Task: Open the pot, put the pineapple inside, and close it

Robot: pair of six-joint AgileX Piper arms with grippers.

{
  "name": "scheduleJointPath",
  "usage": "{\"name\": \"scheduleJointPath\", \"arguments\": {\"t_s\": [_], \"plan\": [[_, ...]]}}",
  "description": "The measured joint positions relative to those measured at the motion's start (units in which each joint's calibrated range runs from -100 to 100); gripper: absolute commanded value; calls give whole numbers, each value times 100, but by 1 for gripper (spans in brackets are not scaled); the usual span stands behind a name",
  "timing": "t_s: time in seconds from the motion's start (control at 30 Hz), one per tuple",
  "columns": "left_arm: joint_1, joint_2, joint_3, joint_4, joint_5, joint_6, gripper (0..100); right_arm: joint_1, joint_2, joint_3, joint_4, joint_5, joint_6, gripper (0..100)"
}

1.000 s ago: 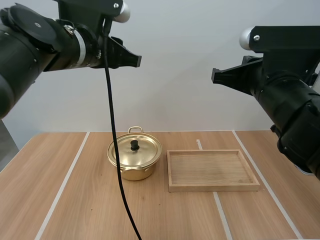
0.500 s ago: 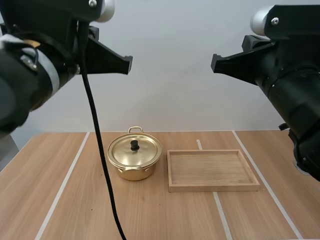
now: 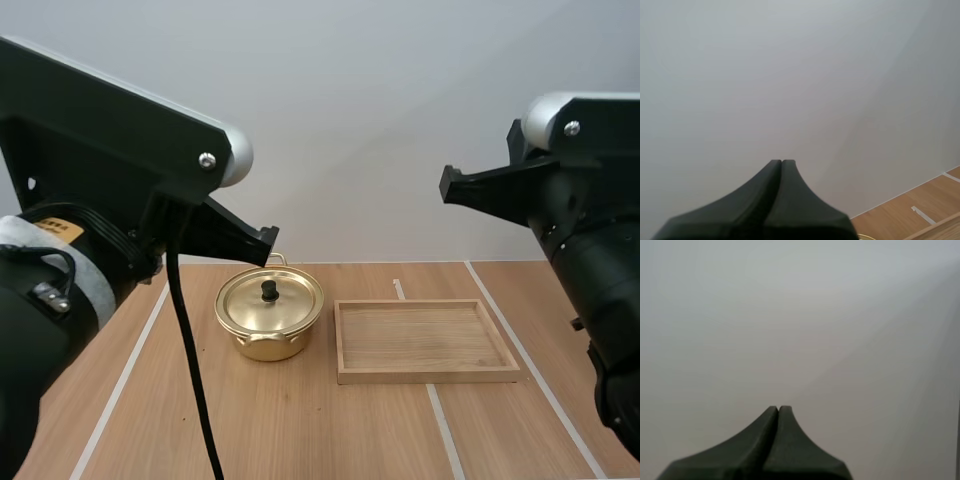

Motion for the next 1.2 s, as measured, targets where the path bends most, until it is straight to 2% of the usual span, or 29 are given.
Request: {"name": "scheduleJointPath", "arguments": {"t_s": [0.3, 0.37, 0.43, 0.77, 0.97, 1.1, 1.2], "plan": [[0, -41, 68, 71, -19, 0, 0, 0, -66, 825, -38, 395, 7, 0], [0, -54, 452, 644, -111, 0, 0, 0, -66, 924, -82, 428, 7, 0], [0, -118, 814, 920, -223, 0, 0, 0, -66, 953, -92, 428, 7, 0], [0, -1004, 2456, 1089, -648, 0, 0, 0, -66, 962, -124, 435, 7, 0], [0, -1259, 2704, 1102, -611, 0, 0, 0, -66, 962, -124, 450, 7, 0], [0, -1261, 2860, 1755, -665, -71, 0, 0, -66, 962, -124, 450, 7, 0], [0, -1261, 3099, 2117, -664, -447, 0, 0, -66, 962, -124, 450, 7, 0]]}}
